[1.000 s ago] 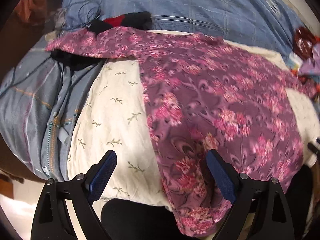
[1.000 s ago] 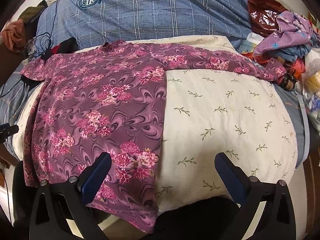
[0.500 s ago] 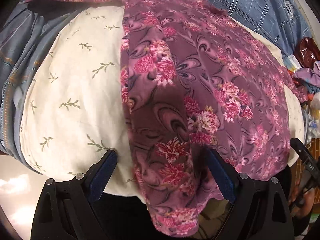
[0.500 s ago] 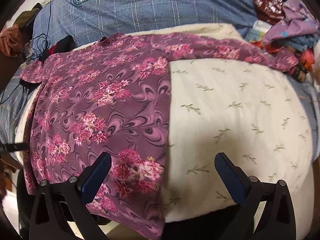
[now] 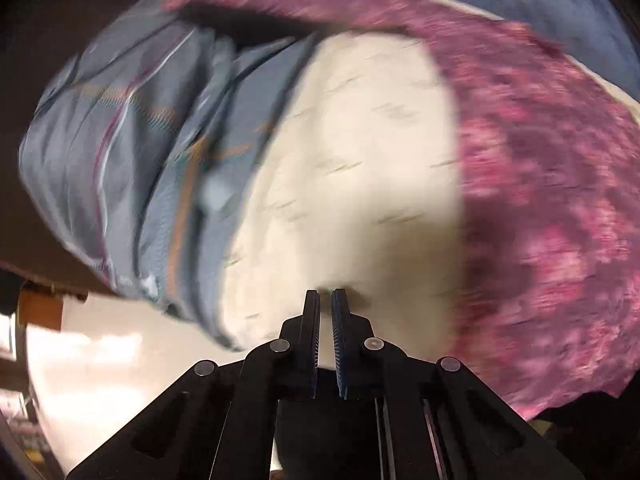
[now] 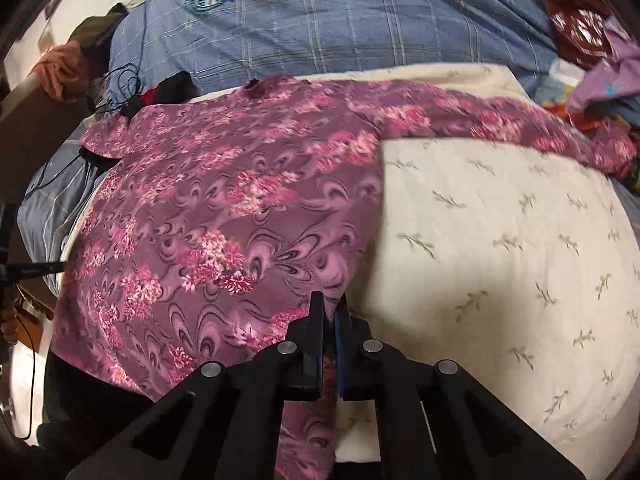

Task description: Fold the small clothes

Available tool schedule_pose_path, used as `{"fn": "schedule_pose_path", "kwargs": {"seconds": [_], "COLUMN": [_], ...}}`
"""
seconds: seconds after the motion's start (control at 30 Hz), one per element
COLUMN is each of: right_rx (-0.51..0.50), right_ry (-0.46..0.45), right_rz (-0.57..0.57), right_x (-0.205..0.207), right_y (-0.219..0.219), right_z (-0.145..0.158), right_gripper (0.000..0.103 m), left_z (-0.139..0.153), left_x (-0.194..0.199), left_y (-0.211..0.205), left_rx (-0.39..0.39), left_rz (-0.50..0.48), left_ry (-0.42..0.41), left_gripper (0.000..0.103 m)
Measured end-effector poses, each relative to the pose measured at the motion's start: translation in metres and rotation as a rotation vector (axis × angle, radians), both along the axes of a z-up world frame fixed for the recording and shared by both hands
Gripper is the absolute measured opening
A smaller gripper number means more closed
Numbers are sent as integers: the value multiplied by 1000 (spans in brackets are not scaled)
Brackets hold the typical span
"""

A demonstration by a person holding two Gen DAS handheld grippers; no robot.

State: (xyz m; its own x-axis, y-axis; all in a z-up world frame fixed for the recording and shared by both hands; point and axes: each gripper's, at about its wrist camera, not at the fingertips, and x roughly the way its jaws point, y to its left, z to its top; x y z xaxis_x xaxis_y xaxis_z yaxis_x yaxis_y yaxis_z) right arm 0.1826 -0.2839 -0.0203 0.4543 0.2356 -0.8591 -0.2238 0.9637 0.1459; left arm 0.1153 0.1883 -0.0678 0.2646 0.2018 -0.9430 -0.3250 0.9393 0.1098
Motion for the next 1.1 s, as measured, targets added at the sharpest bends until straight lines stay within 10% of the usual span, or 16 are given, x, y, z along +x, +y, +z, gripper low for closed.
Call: {"fn": "schedule_pose_path", "kwargs": {"seconds": [0.17,0.3,0.37,0.47,0.53,0.63,0.8,1.1], "right_rx": [67,55,68,39,37,56,59,45], "right_ry": [39,57,47,35,36,40,40,34], "right_rz": [-62,-118,-130,-106,-103,-111,-109,-97], "right_x": [0,14,16,13,12,11,11,11], "right_y": [-2,-2,-1,6,5,2,3,7], "right_z": [-7,-17,-19,-20,-20,-20,-21,-22], "right_gripper": [35,52,51,51,51,52,56,59], "left_z": [5,1,-5,-1,4,4,-25,-27], "left_x": [-6,14,22,27,25,28,41,23], "left_y": [8,-22,-36,-65,-72,-64,-48,-55], "left_rx": [-222,-290,-294,-474,-528,-366,-490,-465], "left_rz": [-25,-85,-89,-224,-270,-230,-172,-138], "left_ry": [-85,-129,-120,-149,-149,-178,-125,-216], "left_gripper": [14,56,52,18,20,20,20,4]}}
